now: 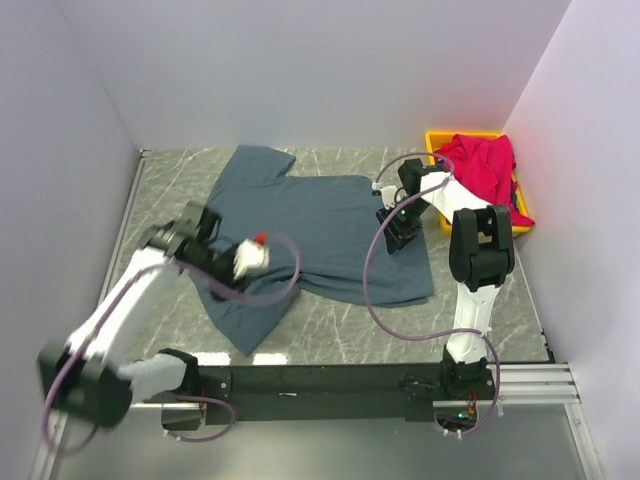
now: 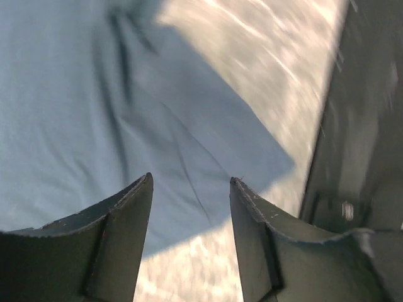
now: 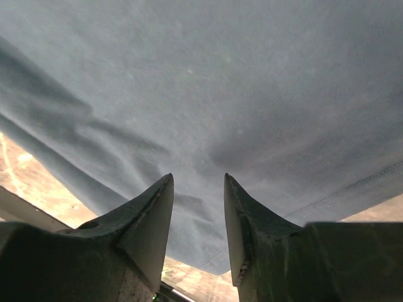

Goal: Fold and stack the t-shirts
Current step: Flatten the tshirt out

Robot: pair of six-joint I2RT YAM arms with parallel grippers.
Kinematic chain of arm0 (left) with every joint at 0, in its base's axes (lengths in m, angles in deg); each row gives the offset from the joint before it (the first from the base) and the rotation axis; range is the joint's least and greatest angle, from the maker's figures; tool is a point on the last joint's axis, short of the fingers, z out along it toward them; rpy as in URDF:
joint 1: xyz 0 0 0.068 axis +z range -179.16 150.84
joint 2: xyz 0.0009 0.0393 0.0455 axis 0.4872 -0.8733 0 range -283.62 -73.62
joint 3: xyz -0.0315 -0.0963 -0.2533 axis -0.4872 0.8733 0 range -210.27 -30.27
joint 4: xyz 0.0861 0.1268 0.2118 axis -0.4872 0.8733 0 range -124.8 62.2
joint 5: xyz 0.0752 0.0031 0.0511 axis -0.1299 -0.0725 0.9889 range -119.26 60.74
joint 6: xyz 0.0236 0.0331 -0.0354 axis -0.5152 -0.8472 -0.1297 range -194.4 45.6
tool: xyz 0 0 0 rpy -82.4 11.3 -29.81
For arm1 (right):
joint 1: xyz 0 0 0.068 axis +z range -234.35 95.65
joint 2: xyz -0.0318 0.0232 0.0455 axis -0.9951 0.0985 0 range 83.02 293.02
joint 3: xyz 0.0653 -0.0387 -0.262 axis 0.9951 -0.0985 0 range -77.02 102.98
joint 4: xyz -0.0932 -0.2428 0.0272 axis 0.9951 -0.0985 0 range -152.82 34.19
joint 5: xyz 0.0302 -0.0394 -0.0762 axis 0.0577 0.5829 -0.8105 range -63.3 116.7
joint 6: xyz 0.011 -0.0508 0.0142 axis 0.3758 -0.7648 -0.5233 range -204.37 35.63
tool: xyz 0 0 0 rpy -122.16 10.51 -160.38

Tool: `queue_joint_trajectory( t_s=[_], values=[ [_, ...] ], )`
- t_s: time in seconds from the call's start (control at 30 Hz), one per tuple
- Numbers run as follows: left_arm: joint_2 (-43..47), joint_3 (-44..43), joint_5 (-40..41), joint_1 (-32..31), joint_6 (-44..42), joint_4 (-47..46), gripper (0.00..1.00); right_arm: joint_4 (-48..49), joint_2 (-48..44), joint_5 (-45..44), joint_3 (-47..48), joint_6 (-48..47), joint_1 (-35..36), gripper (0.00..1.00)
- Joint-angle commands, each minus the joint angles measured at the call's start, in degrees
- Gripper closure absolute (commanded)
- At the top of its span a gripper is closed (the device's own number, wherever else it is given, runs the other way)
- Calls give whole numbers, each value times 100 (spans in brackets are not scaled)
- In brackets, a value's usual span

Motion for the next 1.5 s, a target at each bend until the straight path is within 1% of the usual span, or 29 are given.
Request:
queue_joint_trajectory(
  t_s=[0.0, 0.03, 0.1, 0.2, 0.33, 0.57, 0.67, 0.77, 0.8, 0.87, 0.9, 0.97, 1.0, 1.03, 1.07, 1.13, 1.17, 1.23, 1.27, 1.37, 1.4, 1.43, 1.47],
  values=[
    [-1113, -583, -310, -36, 1962, -1167, 42, 110, -30, -280, -107, 113, -22, 56],
    [-1283, -646, -258, -71, 2329, -1379, 41, 189, -3, -324, -107, 157, -31, 57],
    [-1747, -786, -213, -212, 2535, -1705, 42, 216, 145, -394, -11, 279, -40, 59],
    [-2188, -814, -353, -423, 2720, -1882, 40, 268, 374, -438, 226, 385, -40, 61],
    [-2479, -647, -301, -678, 2755, -2242, 34, 216, 647, -403, 656, 491, -40, 62],
    [-2857, -401, -56, -985, 2773, -2840, 34, 348, 1025, -386, 903, 597, -40, 64],
    [-3059, -348, 85, -1108, 2641, -2841, 36, 225, 1236, -350, 1184, 614, -40, 64],
    [-3112, -286, 138, -1249, 2536, -2823, 40, 216, 1315, -473, 1377, 685, -40, 64],
    [-3121, -269, 234, -1293, 2457, -2736, 49, 172, 1359, -491, 1422, 693, -40, 64],
    [-3130, -286, 296, -1433, 2360, -2595, 61, 137, 1403, -474, 1510, 693, -40, 65],
    [-3121, -303, 314, -1477, 2246, -2481, 72, 111, 1412, -474, 1519, 702, -40, 65],
    [-3043, -339, 297, -1713, 2088, -2078, 84, 110, 1412, -482, 1528, 702, -40, 65],
    [-3007, -356, 305, -1811, 1948, -1945, 94, 110, 1412, -508, 1536, 702, -40, 65],
    [-2946, -365, 279, -1934, 1877, -1648, 98, 110, 1421, -517, 1545, 711, -40, 65],
    [-2815, -374, 262, -2213, 1841, -1541, 99, 93, 1421, -526, 1545, 711, -40, 65],
    [-2665, -356, 174, -2540, 1718, -1312, 99, 110, 1412, -553, 1545, 711, -40, 65],
    [-2586, -356, 165, -2933, 1701, -1172, 99, 93, 1412, -561, 1554, 711, -40, 65],
    [-2576, -356, 173, -3330, 1700, -1039, 100, 84, 1412, -561, 1554, 711, -40, 65],
    [-2602, -356, 191, -3672, 1726, -978, 99, 84, 1395, -561, 1563, 711, -40, 65],
    [-2612, -461, 69, -3938, 1823, -951, 99, 58, 1386, -553, 1554, 702, -40, 65],
    [-2577, -488, 77, -3904, 2076, -1029, 94, 40, 1368, -535, 1554, 694, -40, 65],
    [-2515, -497, 68, -3825, 2148, -1091, 86, 40, 1351, -535, 1528, 693, -40, 65],
    [-2384, -497, 77, -3537, 2201, -1161, 75, 40, 1307, -526, 1502, 693, -40, 65]
  ],
)
